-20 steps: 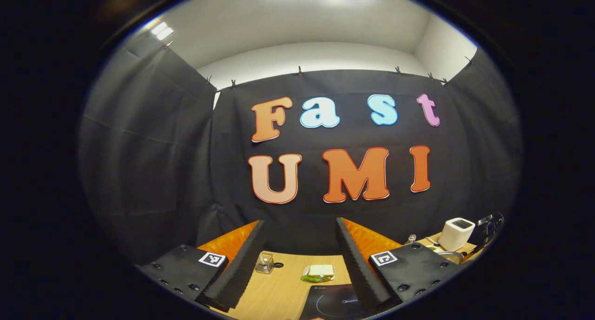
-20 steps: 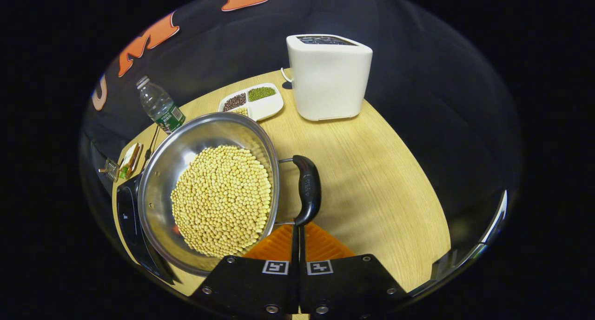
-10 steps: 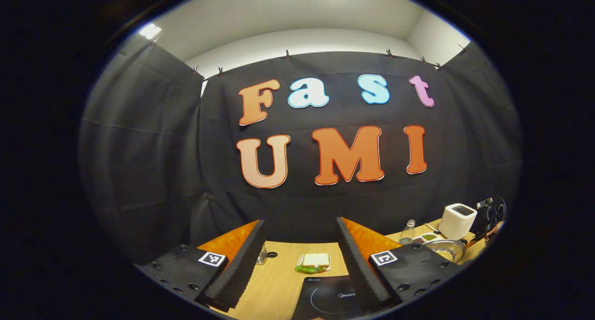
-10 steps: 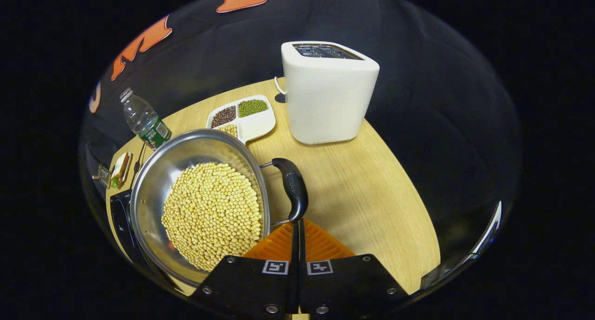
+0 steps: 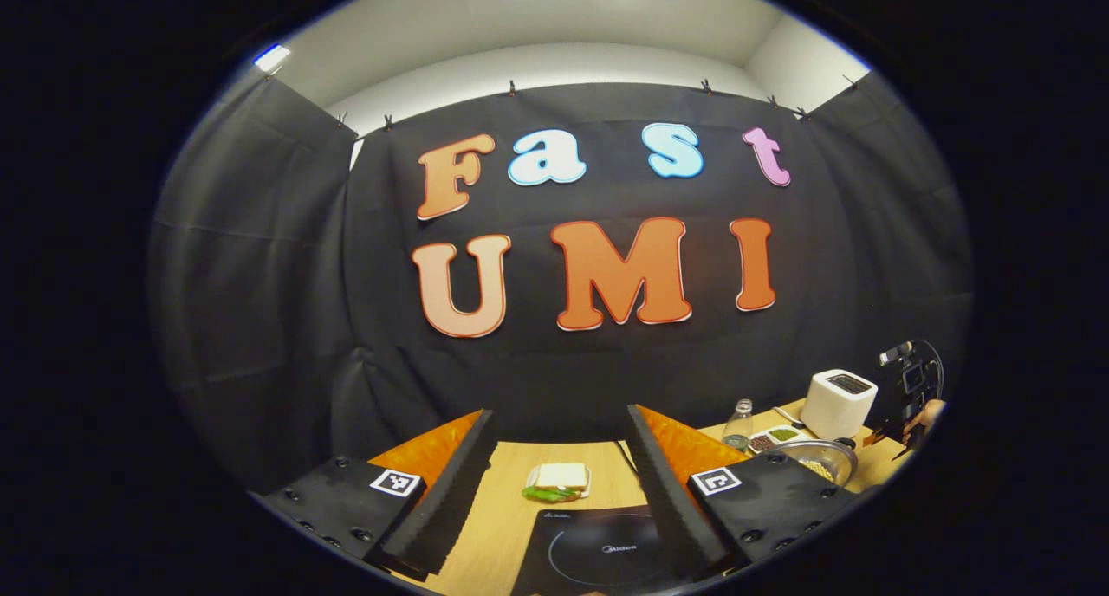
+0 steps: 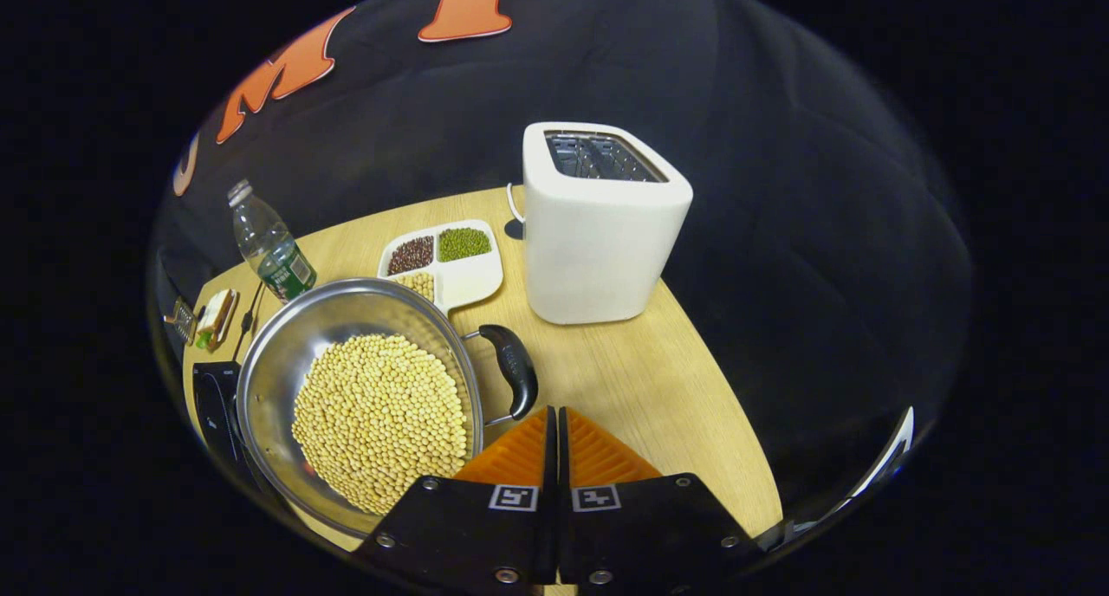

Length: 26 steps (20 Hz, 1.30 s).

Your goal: First push the handle of the pot to place it horizontally, then grasp the pot with both hands and set it on the induction cooktop.

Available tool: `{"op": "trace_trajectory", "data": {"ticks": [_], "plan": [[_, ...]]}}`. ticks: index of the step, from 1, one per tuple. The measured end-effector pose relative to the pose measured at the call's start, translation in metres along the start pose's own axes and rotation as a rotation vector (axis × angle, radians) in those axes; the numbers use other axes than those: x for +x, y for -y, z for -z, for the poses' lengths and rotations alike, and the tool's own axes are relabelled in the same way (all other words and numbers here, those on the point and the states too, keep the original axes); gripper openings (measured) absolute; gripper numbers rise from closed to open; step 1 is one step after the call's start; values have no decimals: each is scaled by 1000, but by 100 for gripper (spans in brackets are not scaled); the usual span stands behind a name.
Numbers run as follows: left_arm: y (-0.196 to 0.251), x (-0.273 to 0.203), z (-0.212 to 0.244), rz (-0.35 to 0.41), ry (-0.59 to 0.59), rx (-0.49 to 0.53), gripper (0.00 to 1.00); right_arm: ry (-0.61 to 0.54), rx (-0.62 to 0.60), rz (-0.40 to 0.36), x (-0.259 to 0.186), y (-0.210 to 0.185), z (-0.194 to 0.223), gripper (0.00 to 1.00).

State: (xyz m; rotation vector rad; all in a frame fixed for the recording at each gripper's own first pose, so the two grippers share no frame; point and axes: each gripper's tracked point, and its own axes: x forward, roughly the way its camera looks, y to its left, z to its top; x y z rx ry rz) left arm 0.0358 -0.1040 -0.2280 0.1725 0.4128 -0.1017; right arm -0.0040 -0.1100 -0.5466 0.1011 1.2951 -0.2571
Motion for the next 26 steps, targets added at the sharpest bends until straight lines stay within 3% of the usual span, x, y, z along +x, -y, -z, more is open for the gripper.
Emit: {"op": "trace_trajectory", "data": {"ticks": [2,4,5,6,8,11,13,14,15,20,26], "plan": [[28,8,21,56,-59,-9,98,13,-4,-52,-11,-10,-4,2],[56,19,43,126,-132,-17,98,43,-14,-79,-17,-16,-10,12],[66,21,57,146,-174,-17,98,50,-13,-93,-21,-20,-11,22],[78,26,68,168,-210,-21,98,54,-10,-110,-26,-24,-11,23],[102,34,88,215,-276,-37,98,54,-6,-149,-29,-33,-8,35],[135,42,119,267,-371,-43,98,56,-20,-164,-28,-36,-7,54],[157,44,139,298,-427,-48,98,51,-27,-168,-25,-37,-9,61],[167,45,149,312,-457,-52,98,48,-30,-169,-21,-38,-8,60],[180,45,161,327,-490,-58,98,44,-31,-169,-19,-39,-7,69],[225,44,215,372,-658,-90,98,43,-44,-172,-7,-42,-9,81],[251,52,277,359,-839,-125,99,31,-54,-176,7,-44,-8,82]]}}
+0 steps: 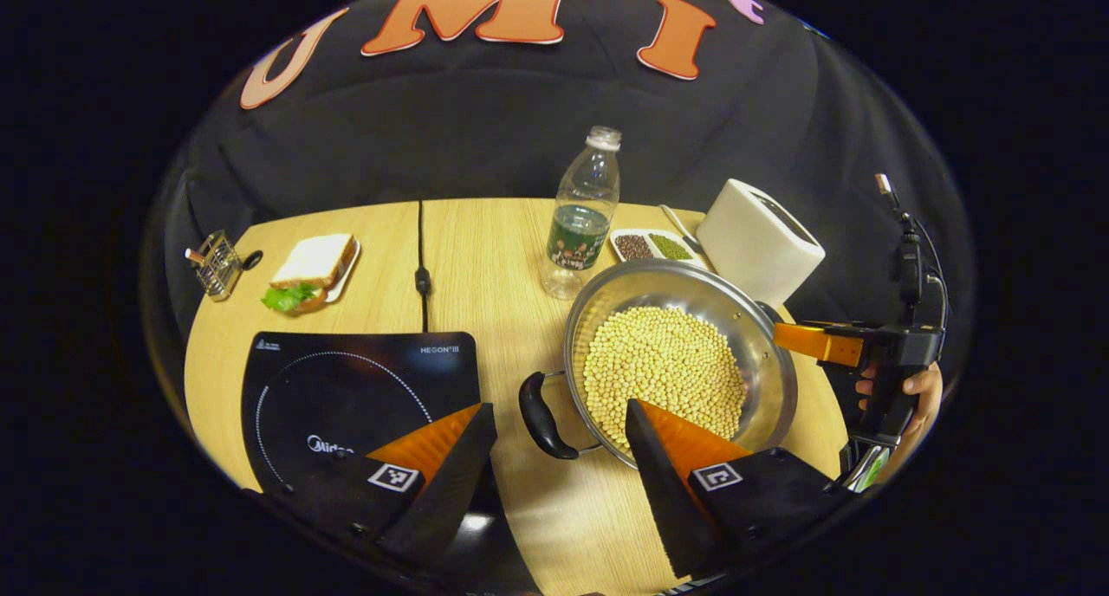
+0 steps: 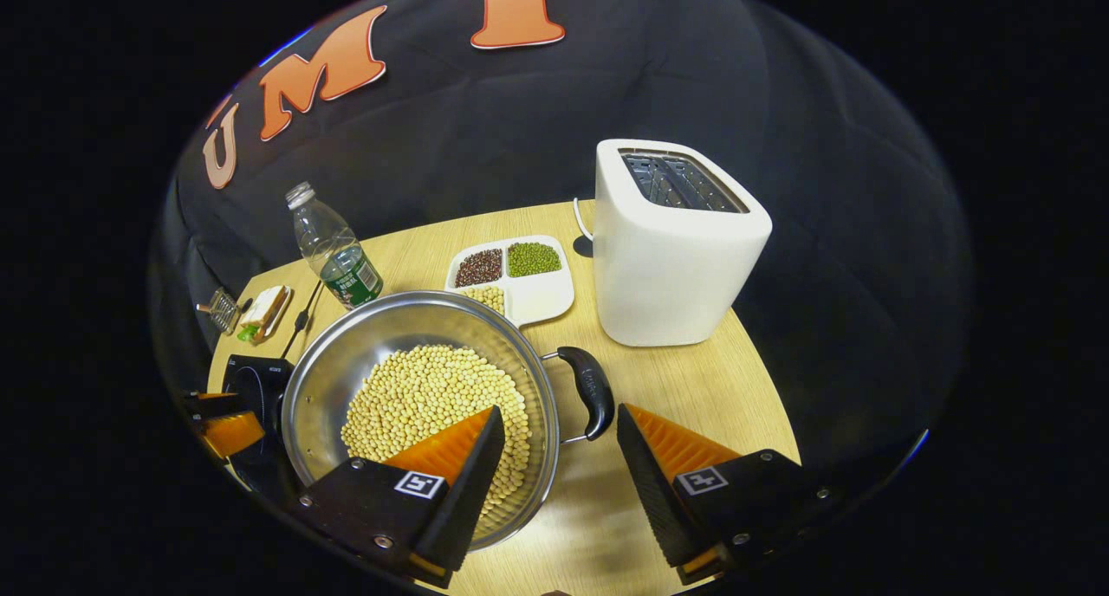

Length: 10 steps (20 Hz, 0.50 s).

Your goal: First push the handle of the pot to place it horizontally, then grasp the pot with both hands and set it on the induction cooktop.

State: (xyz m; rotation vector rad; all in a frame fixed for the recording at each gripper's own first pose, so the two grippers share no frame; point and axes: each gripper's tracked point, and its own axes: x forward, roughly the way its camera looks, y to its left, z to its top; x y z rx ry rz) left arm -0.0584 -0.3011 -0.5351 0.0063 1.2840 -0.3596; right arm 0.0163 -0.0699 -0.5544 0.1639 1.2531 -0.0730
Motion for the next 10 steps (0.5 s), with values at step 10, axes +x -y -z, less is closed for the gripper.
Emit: {"op": "trace_trajectory", "data": {"ticks": [10], "plan": [[10,54,24,-18,-81,-50,98,6,-22,20,21,1,2,82]]}}
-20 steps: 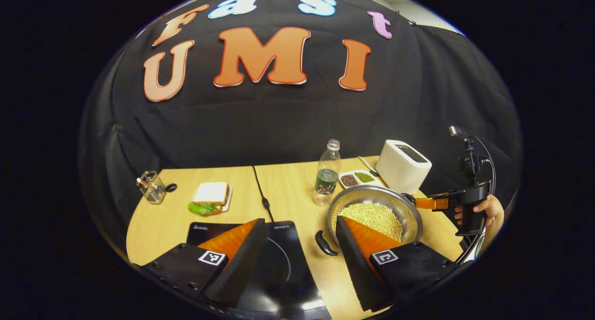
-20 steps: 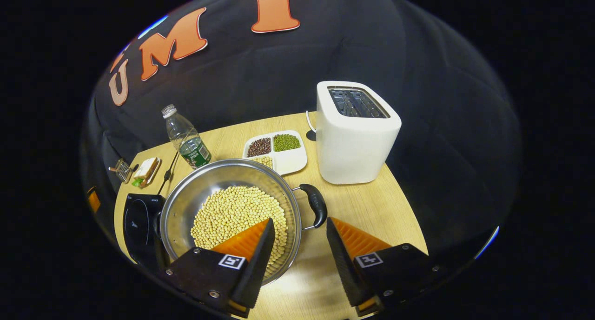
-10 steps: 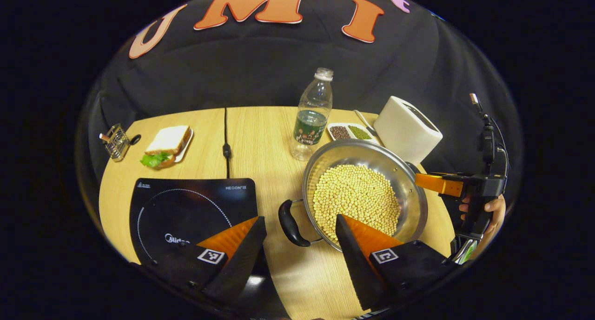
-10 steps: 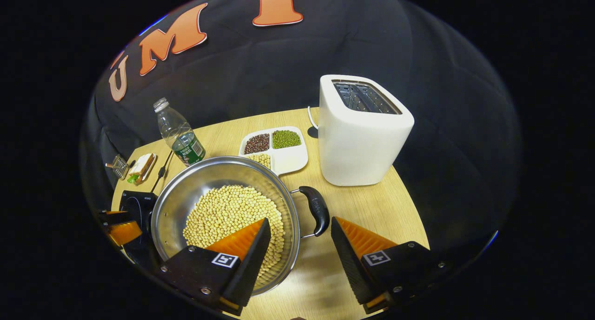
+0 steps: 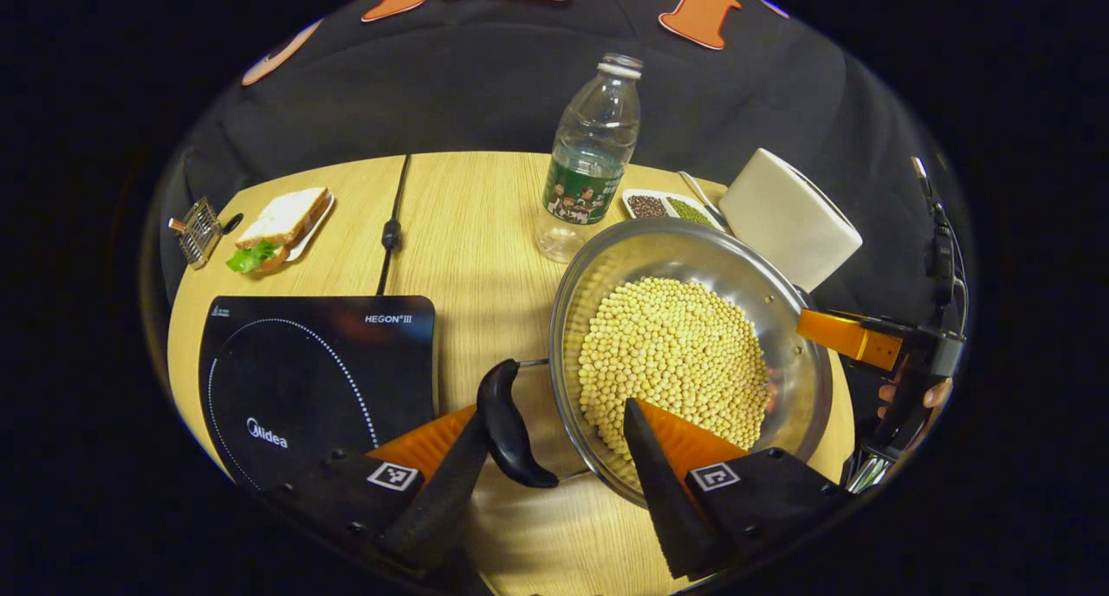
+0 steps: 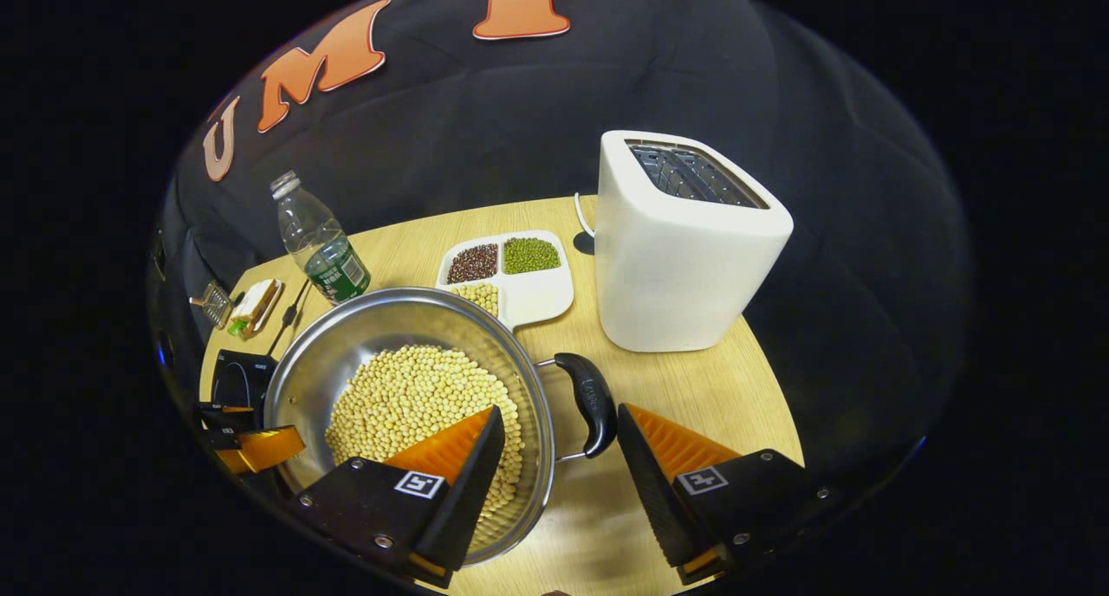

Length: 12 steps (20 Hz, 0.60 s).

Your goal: First push the handle of the pot to place it horizontally, then grasp the pot with both hands and set it on the induction cooktop.

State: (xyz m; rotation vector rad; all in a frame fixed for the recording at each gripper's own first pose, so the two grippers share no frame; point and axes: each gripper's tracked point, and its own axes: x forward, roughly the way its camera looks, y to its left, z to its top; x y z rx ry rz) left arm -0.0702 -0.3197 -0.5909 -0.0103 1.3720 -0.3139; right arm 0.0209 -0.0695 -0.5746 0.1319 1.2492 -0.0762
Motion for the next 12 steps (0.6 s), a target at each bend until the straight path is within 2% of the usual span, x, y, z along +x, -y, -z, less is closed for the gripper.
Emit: {"op": "trace_trajectory", "data": {"ticks": [4,5,9,12], "plan": [[1,19,-4,-24,26,14,96,-22,-12,26,14,2,5,82],[0,26,-4,-30,21,31,99,-31,-17,32,17,3,8,83],[-6,44,-9,-66,63,32,87,-46,-16,60,25,9,14,83],[-12,47,-17,-93,107,41,84,-53,-19,59,28,6,17,83]]}}
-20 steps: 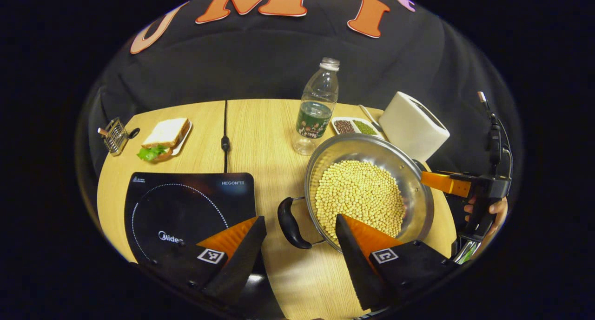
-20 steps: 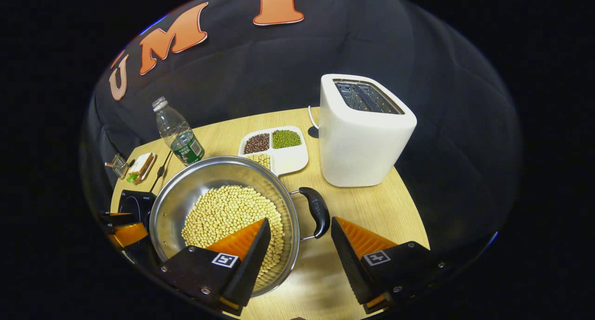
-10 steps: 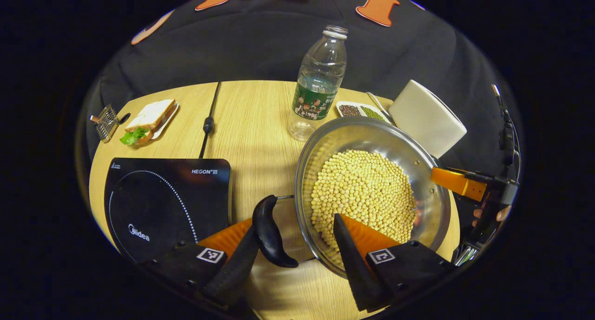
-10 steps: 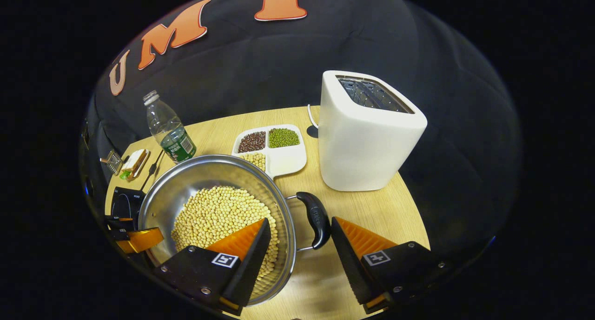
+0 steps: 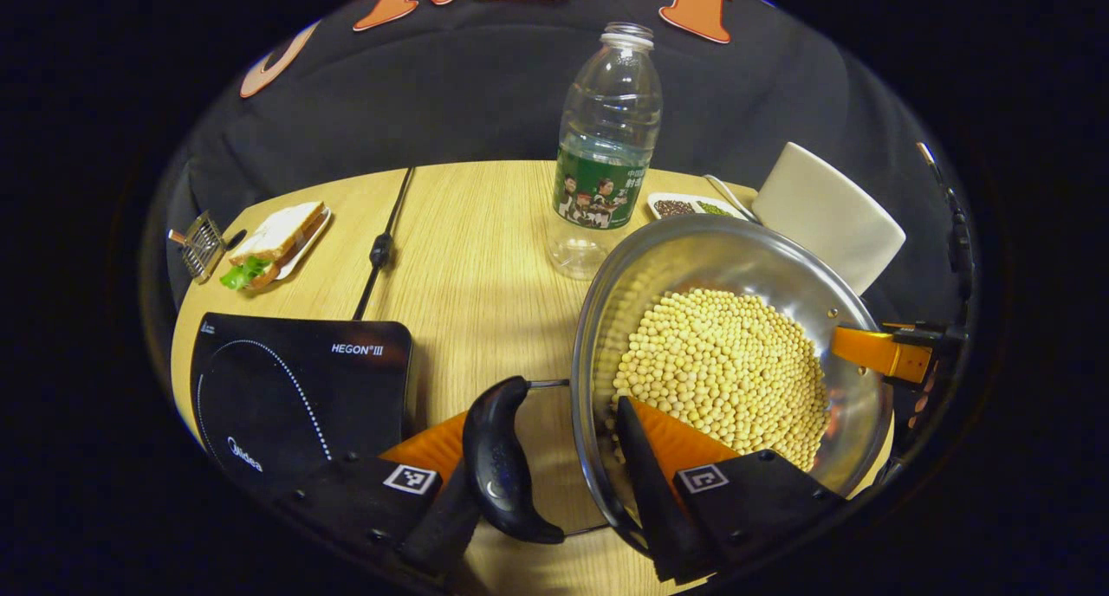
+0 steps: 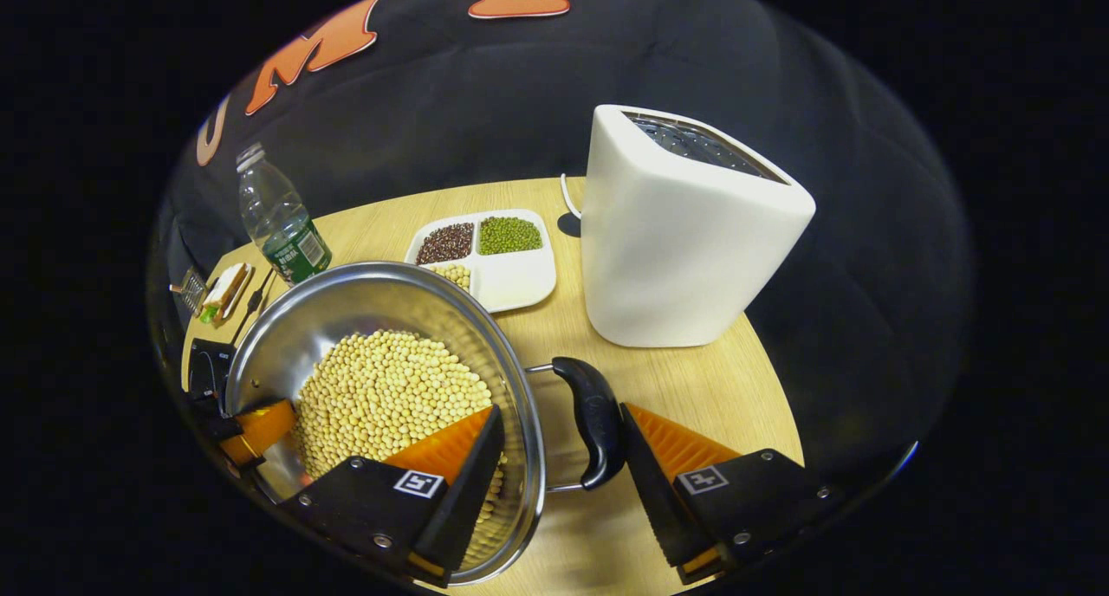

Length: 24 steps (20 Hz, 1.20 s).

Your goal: First push the handle of the pot to place it horizontally, then grasp the pot with both hands and set it on the induction cooktop.

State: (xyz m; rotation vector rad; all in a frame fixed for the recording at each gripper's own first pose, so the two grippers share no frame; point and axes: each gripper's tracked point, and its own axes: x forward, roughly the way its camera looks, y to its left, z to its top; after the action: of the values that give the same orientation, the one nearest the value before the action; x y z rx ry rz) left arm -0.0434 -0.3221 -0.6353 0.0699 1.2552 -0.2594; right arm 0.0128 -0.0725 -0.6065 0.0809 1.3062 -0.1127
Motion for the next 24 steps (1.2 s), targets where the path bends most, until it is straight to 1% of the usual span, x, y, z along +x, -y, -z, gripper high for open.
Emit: {"op": "trace_trajectory", "data": {"ticks": [3,6,8,11,12,15,16,17,19,20,21,22,23,24], "plan": [[-1,1,-5,-14,49,-2,85,5,7,19,4,1,4,84],[-3,4,-12,-18,94,9,87,-14,3,28,7,2,12,82],[-3,6,-14,-21,99,20,87,-13,17,27,8,3,14,82],[-6,11,-14,-64,106,70,86,-17,44,25,5,3,16,78],[-5,12,-18,-66,127,88,92,-17,49,23,4,3,17,77],[-5,17,-24,-64,160,126,96,-20,65,13,-1,3,19,73],[-5,19,-25,-63,163,130,95,-21,70,11,-1,4,19,69],[-5,20,-26,-58,167,131,97,-24,75,10,-1,3,19,71],[-6,22,-30,-46,180,129,95,-24,81,5,0,3,19,69],[-7,23,-30,-37,182,135,92,-25,86,2,0,2,19,65],[-6,22,-33,-23,186,128,91,-29,93,-3,-1,2,20,66],[-7,20,-33,-15,172,111,84,-33,103,-8,-2,2,20,65],[-6,19,-29,-11,163,97,84,-36,112,-15,0,1,21,63],[-7,20,-31,-12,160,99,82,-36,122,-19,-4,1,21,61]]}}
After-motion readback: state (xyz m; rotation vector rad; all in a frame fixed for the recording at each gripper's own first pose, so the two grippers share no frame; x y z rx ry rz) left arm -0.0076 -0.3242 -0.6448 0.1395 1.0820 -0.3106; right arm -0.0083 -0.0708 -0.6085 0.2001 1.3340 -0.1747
